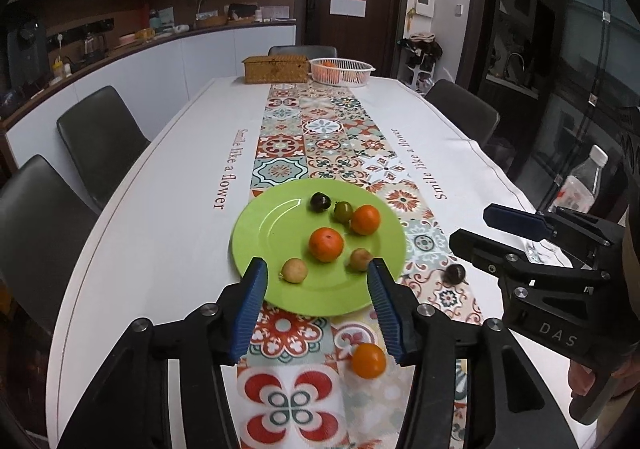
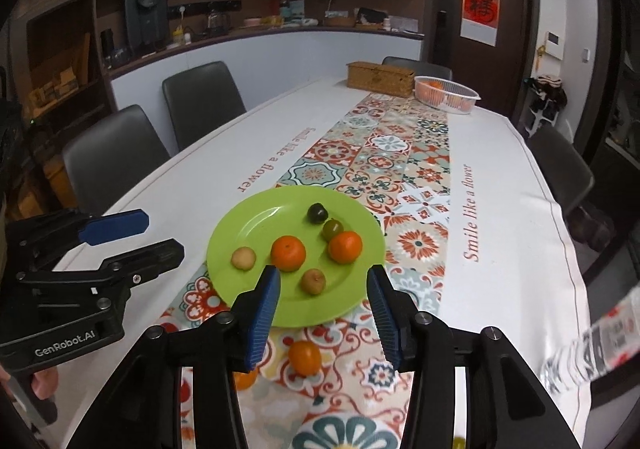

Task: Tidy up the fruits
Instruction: 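Move both tools back toward the orange and yellow-green tomato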

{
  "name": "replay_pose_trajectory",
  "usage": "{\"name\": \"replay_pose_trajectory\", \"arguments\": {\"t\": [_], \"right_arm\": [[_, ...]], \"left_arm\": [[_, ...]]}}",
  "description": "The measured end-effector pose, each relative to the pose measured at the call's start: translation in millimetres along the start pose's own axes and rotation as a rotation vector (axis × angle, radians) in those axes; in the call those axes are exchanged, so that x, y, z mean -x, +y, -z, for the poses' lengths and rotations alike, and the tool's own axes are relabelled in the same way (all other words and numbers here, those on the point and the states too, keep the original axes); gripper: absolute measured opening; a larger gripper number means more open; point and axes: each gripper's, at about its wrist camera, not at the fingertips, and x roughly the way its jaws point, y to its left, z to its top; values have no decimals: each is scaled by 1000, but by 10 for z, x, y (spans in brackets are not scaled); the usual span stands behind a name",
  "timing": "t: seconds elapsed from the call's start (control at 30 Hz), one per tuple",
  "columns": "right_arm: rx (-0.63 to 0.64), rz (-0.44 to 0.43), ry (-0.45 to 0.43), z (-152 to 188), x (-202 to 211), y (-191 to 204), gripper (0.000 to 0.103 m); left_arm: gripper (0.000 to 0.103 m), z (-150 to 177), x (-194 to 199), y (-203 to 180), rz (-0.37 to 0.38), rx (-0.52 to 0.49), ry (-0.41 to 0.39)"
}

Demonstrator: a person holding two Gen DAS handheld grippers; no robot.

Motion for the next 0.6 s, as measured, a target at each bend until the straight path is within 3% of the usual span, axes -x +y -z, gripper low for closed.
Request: {"name": "replay_pose_trajectory", "arguments": {"t": [0.37, 0.6], "right_arm": [[-83, 75, 0, 261, 380, -98, 53], [-153, 126, 37, 342, 519, -259, 53]], "left_arm": [[64, 110, 276, -220, -9, -23, -4], [69, 138, 318, -336, -22, -20, 50]]}}
